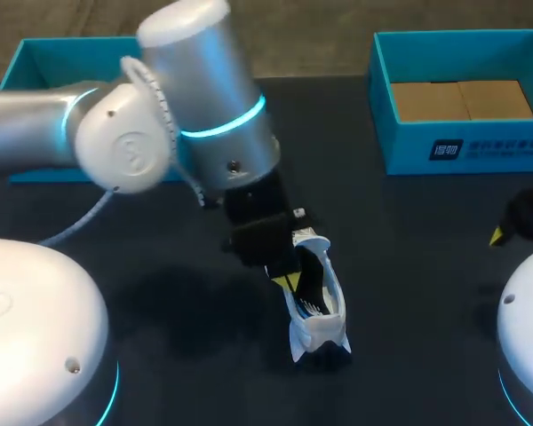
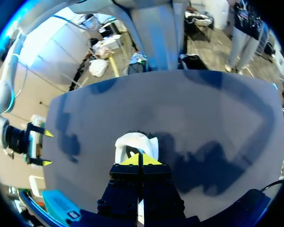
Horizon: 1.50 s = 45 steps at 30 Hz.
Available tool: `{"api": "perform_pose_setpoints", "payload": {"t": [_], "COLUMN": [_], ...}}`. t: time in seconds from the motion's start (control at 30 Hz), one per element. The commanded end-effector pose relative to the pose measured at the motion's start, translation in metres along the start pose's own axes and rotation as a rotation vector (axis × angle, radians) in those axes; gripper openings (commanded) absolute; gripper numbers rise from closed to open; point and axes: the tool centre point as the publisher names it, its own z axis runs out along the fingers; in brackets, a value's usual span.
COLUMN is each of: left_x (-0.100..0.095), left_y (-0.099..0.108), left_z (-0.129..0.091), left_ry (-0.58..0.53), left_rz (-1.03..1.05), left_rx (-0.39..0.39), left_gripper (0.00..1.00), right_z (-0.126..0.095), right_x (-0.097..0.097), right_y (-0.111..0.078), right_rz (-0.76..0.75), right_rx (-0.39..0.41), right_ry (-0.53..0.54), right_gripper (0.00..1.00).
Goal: Take the shoe out of the shoebox, open the shoe tongue, remove and reinsert the insole, then place the shoe into the shoebox
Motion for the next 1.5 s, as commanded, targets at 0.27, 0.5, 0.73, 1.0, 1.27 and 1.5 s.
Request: {"api": "perform_pose_setpoints", "payload": {"t": [0.27, 0.5, 0.73, 1.0, 1.27, 1.5], "left_x": [-0.006, -0.006, -0.004, 0.002, 0.007, 0.01], "left_y": [0.018, 0.025, 0.021, 0.023, 0.031, 0.033], "left_z": [0.027, 0.043, 0.053, 0.066, 0.079, 0.087], "left_ry": [0.306, 0.351, 0.387, 0.41, 0.386, 0.379], "left_rz": [0.024, 0.031, 0.054, 0.056, 0.048, 0.04], "left_rx": [0.046, 0.063, 0.077, 0.067, 0.076, 0.077], "left_gripper": [0.0, 0.0, 0.0, 0.0, 0.0, 0.0], "right_z": [-0.004, -0.004, -0.004, -0.004, -0.004, -0.004], "right_x": [0.007, 0.007, 0.007, 0.007, 0.007, 0.007], "right_y": [0.001, 0.001, 0.001, 0.001, 0.001, 0.001], "right_rz": [-0.001, -0.001, -0.001, -0.001, -0.001, -0.001], "right_rx": [0.004, 0.004, 0.004, 0.004, 0.004, 0.004], "right_ry": [-0.009, -0.009, -0.009, -0.009, -0.009, -0.009], "right_gripper": [1.0, 1.0, 1.0, 1.0, 1.0, 1.0]}}
